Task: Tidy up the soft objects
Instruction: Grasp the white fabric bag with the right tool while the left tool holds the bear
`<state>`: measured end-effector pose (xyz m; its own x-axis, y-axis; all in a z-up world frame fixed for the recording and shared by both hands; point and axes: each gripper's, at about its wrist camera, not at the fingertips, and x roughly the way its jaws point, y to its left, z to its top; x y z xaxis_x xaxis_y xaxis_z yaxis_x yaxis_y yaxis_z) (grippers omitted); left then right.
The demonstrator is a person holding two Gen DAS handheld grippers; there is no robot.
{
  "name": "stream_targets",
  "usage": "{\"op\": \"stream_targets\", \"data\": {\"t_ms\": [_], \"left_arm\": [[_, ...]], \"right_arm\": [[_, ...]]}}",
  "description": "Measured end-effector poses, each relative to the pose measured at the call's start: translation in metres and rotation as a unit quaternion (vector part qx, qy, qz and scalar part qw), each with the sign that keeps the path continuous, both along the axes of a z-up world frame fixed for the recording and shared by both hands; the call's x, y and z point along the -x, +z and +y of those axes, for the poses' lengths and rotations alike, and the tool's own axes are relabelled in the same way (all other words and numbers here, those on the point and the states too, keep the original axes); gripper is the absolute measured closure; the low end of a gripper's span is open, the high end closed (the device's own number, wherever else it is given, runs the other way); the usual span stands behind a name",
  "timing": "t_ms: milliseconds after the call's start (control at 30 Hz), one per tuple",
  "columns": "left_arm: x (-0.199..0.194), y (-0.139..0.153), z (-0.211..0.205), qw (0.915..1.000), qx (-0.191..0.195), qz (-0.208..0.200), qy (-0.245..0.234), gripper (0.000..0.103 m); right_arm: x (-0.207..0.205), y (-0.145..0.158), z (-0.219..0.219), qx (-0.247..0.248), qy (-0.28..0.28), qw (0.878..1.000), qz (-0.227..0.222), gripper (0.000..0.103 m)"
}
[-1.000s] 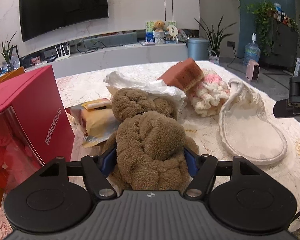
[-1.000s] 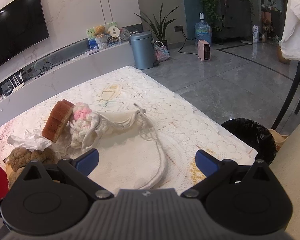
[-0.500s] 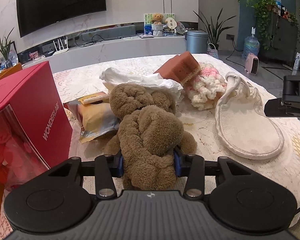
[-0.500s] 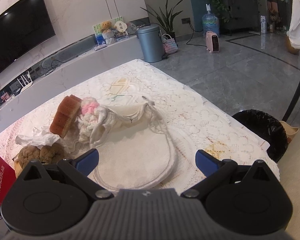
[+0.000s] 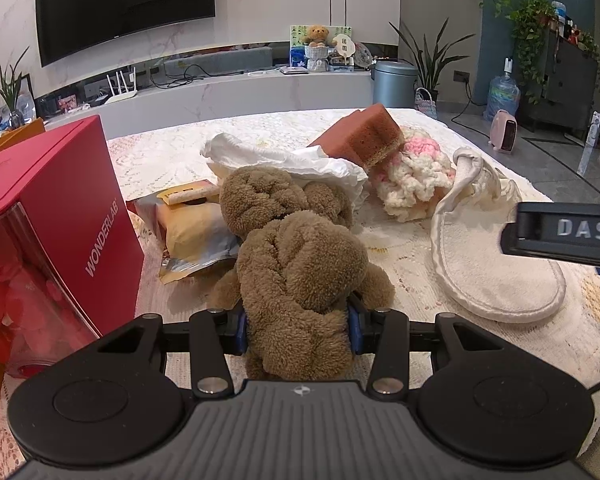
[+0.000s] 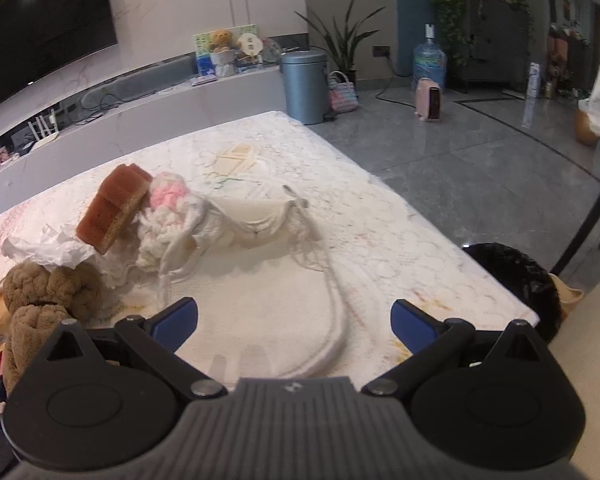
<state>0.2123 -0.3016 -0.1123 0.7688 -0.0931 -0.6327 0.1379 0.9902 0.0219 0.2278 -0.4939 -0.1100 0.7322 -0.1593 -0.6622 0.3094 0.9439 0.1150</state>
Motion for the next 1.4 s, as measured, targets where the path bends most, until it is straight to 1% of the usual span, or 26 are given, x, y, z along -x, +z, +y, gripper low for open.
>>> {"op": "stream_targets", "data": {"t_ms": [67, 133, 233, 300, 467, 533, 700, 767, 833, 1167, 1233, 1300, 1400], "left_arm": [[0.0, -0.001, 0.003, 1.0, 0.007, -0.002, -0.005, 0.052], [0.0, -0.001, 0.007, 0.9998, 0.016, 0.0, -0.01, 0.052], [-0.002, 0.0, 0.013, 0.9993, 0.035, 0.007, -0.013, 0.052], [-0.001, -0.001, 0.014, 0.9993, 0.032, 0.005, -0.021, 0.052], [0.001, 0.0, 0.017, 0.9989, 0.036, 0.006, -0.029, 0.052], [0.001, 0.0, 0.018, 0.9987, 0.037, 0.007, -0.034, 0.052], [-0.001, 0.0, 0.02, 0.9983, 0.045, 0.009, -0.035, 0.052], [-0.002, 0.0, 0.022, 0.9981, 0.05, 0.012, -0.034, 0.052], [-0.003, 0.0, 0.025, 0.9978, 0.057, 0.015, -0.031, 0.052], [-0.003, 0.001, 0.024, 0.998, 0.053, 0.016, -0.031, 0.051], [-0.004, 0.0, 0.023, 0.9981, 0.05, 0.016, -0.031, 0.051], [-0.004, 0.0, 0.022, 0.9982, 0.049, 0.016, -0.03, 0.051], [-0.004, -0.001, 0.021, 0.9983, 0.048, 0.017, -0.029, 0.051]], "right_arm": [[-0.004, -0.003, 0.004, 0.004, 0.011, 1.0, -0.001, 0.002], [-0.008, -0.008, 0.011, 0.02, 0.023, 1.0, 0.002, 0.002], [-0.015, -0.015, 0.021, 0.037, 0.039, 0.998, 0.015, 0.002], [-0.019, -0.018, 0.028, 0.047, 0.044, 0.998, 0.024, 0.002], [-0.024, -0.022, 0.041, 0.047, 0.077, 0.996, 0.019, 0.003], [-0.026, -0.026, 0.046, 0.057, 0.086, 0.994, 0.023, 0.003], [-0.029, -0.033, 0.041, 0.049, 0.065, 0.996, 0.032, 0.002], [-0.029, -0.035, 0.041, 0.067, 0.057, 0.996, 0.034, 0.003], [-0.028, -0.037, 0.04, 0.069, 0.056, 0.996, 0.032, 0.002], [-0.027, -0.04, 0.034, 0.056, 0.052, 0.997, 0.03, 0.003], [-0.028, -0.037, 0.032, 0.049, 0.046, 0.997, 0.04, 0.007], [-0.028, -0.035, 0.028, 0.037, 0.038, 0.998, 0.037, 0.01], [-0.026, -0.032, 0.023, 0.027, 0.032, 0.999, 0.032, 0.017]]}}
